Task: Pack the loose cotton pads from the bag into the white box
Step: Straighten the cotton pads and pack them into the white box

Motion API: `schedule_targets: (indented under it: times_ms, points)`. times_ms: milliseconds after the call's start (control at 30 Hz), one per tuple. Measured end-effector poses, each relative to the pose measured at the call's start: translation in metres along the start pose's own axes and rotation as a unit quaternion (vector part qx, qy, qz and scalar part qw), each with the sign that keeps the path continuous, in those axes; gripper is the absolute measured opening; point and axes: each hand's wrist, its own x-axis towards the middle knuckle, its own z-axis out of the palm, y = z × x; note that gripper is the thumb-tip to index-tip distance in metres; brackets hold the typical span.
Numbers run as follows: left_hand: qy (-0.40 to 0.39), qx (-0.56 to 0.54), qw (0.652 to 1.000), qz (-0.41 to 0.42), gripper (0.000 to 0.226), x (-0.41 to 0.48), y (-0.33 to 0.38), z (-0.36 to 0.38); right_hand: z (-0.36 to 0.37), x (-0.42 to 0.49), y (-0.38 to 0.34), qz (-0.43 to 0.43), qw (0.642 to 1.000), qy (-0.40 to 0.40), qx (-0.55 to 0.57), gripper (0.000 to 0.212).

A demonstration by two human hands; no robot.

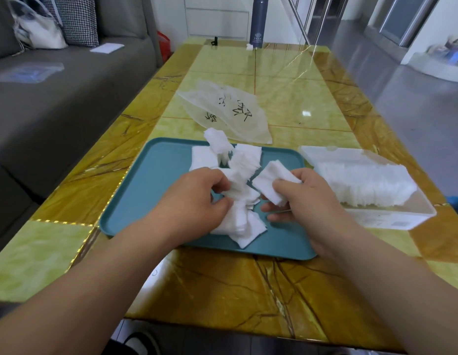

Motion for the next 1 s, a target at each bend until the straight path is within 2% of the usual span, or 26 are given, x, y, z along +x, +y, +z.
schedule_targets:
  times_ms: [67,167,333,400,467,567,767,900,1000]
  points:
    - [-0.005,0.009,1.0,0.008,0.024,0.004,0.0,0.005,-0.001,0.001,0.001,-0.001,1.0,0.012,0.005,0.014]
    - [-0.007,0.033,0.999,0.007,0.014,0.011,0.008,0.012,-0.002,0.002,0.004,-0.005,1.0,0.02,-0.007,0.011]
    - [-0.015,0.091,0.994,-0.064,0.021,0.027,0.022,0.023,-0.002,0.003,0.006,-0.005,1.0,0.023,-0.008,0.01]
    - [-0.044,0.088,0.991,-0.087,0.039,0.031,0.023,0.025,-0.003,0.004,0.007,-0.005,1.0,0.022,-0.008,0.01]
    - [-0.072,0.017,0.989,-0.125,0.047,0.033,0.025,0.023,-0.004,0.005,0.008,-0.006,1.0,0.023,-0.01,0.009]
    - [-0.106,-0.089,0.977,-0.164,0.039,0.031,0.023,0.019,-0.004,0.007,0.008,-0.003,1.0,0.025,-0.002,0.01]
    - [-0.061,-0.224,0.961,-0.149,0.016,0.024,0.019,0.011,-0.009,0.01,0.007,-0.016,0.999,0.035,0.012,0.011]
    - [-0.055,-0.407,0.898,-0.156,0.011,0.02,0.018,-0.001,-0.015,0.012,0.006,-0.026,0.999,0.043,0.019,0.013]
    - [-0.066,-0.484,0.856,-0.167,0.012,0.019,0.019,-0.004,-0.015,0.012,0.004,-0.026,0.998,0.041,0.043,0.013]
